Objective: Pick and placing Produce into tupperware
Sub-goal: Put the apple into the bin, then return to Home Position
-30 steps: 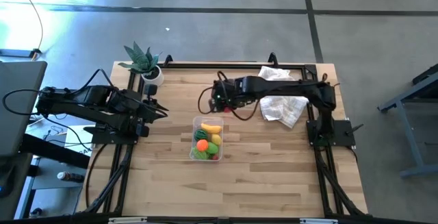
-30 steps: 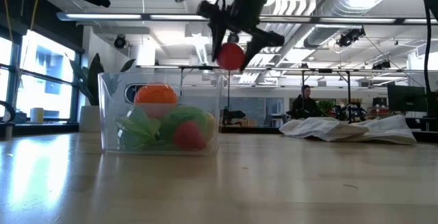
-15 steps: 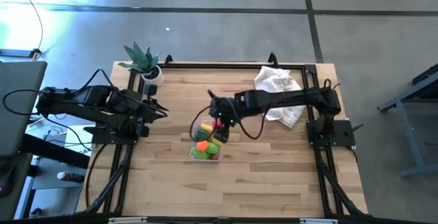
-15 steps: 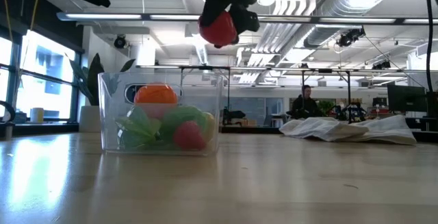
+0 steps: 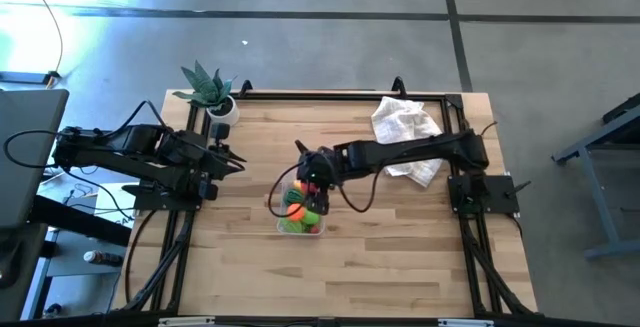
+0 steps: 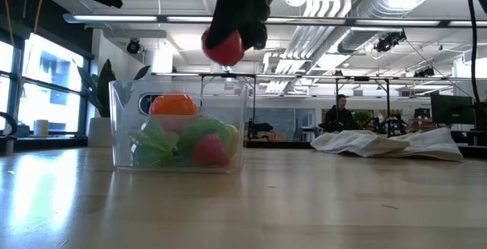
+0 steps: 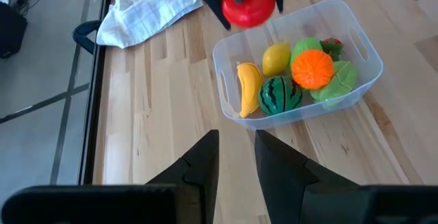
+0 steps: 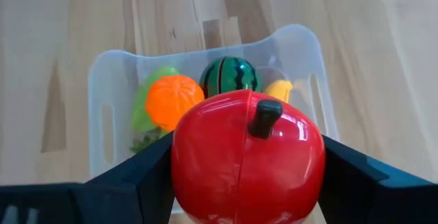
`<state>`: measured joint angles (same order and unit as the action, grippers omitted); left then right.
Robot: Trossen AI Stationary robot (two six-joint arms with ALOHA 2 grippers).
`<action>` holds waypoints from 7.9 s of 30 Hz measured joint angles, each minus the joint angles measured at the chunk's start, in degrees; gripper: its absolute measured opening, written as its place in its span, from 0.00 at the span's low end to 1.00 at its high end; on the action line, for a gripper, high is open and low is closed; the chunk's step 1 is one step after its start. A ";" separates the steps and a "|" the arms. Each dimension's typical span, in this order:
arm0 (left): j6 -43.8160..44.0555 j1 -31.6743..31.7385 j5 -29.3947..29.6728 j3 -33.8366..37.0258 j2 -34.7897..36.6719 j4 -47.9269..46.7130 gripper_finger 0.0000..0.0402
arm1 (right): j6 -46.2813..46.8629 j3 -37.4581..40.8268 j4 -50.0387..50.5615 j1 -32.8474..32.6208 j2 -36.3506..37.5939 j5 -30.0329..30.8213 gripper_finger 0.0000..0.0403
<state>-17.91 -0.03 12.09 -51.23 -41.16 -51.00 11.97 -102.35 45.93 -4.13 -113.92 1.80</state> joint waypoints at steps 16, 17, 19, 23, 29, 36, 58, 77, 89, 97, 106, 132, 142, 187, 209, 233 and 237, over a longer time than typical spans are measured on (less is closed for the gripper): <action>0.00 0.00 -0.01 0.01 0.00 0.00 0.21 | -0.18 0.07 -4.65 0.75 -7.59 -2.88 0.64; 0.01 0.01 0.00 0.00 0.01 0.01 0.21 | 0.11 0.07 -4.91 0.83 -7.97 -2.88 0.64; 0.00 0.02 0.01 0.01 0.01 0.00 0.21 | 0.51 0.07 -4.96 1.10 -8.87 -2.93 0.64; 0.00 0.00 -0.01 -0.01 0.02 0.02 0.21 | 1.31 0.09 -4.95 1.60 -9.94 -3.39 0.64; 0.00 0.00 -0.01 0.01 0.02 0.00 0.21 | 2.32 0.09 -4.56 2.28 -10.60 -3.50 0.64; 0.00 0.00 -0.01 0.01 0.01 0.01 0.21 | 4.05 0.09 -4.16 2.66 -11.77 -3.58 0.64; 0.00 0.02 -0.01 0.00 0.02 0.01 0.21 | 4.06 0.09 -4.22 3.13 -12.21 -4.25 0.75; 0.00 0.00 0.01 0.00 0.01 0.00 0.21 | 6.02 0.09 -4.12 4.13 -11.85 -8.49 0.83; 0.00 0.01 0.00 0.00 0.02 0.00 0.21 | 5.69 0.09 0.74 4.51 -4.74 -5.91 0.83; 0.00 0.01 -0.01 -0.01 0.02 -0.01 0.21 | 5.51 0.09 13.11 4.02 7.18 1.51 0.82; 0.01 0.02 0.01 0.00 0.02 0.02 0.21 | 6.15 0.09 25.39 -5.06 21.82 25.54 0.82; 0.00 0.02 0.01 -0.01 0.00 0.00 0.21 | 14.67 36.39 11.44 -24.22 66.49 30.19 0.82; 0.00 0.00 0.01 0.00 0.01 0.00 0.21 | 3.80 59.70 -33.88 -28.32 87.80 22.99 0.82; 0.00 0.02 0.01 -0.01 0.01 0.00 0.21 | 3.98 72.06 -25.00 -16.03 112.68 23.00 0.04; 0.00 0.02 0.01 -0.01 0.02 0.00 0.21 | 8.96 94.90 -45.42 -16.03 113.21 16.44 0.01; 0.02 0.00 -0.01 0.01 0.00 0.00 0.21 | 10.71 99.10 -40.70 -16.04 112.79 14.08 0.00; 0.01 0.01 0.01 0.00 0.00 0.00 0.21 | 11.10 99.10 -40.68 -16.04 112.79 14.08 0.00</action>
<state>-17.90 -0.02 12.09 -51.24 -41.17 -51.00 23.07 -3.25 5.26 -20.17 -1.13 15.88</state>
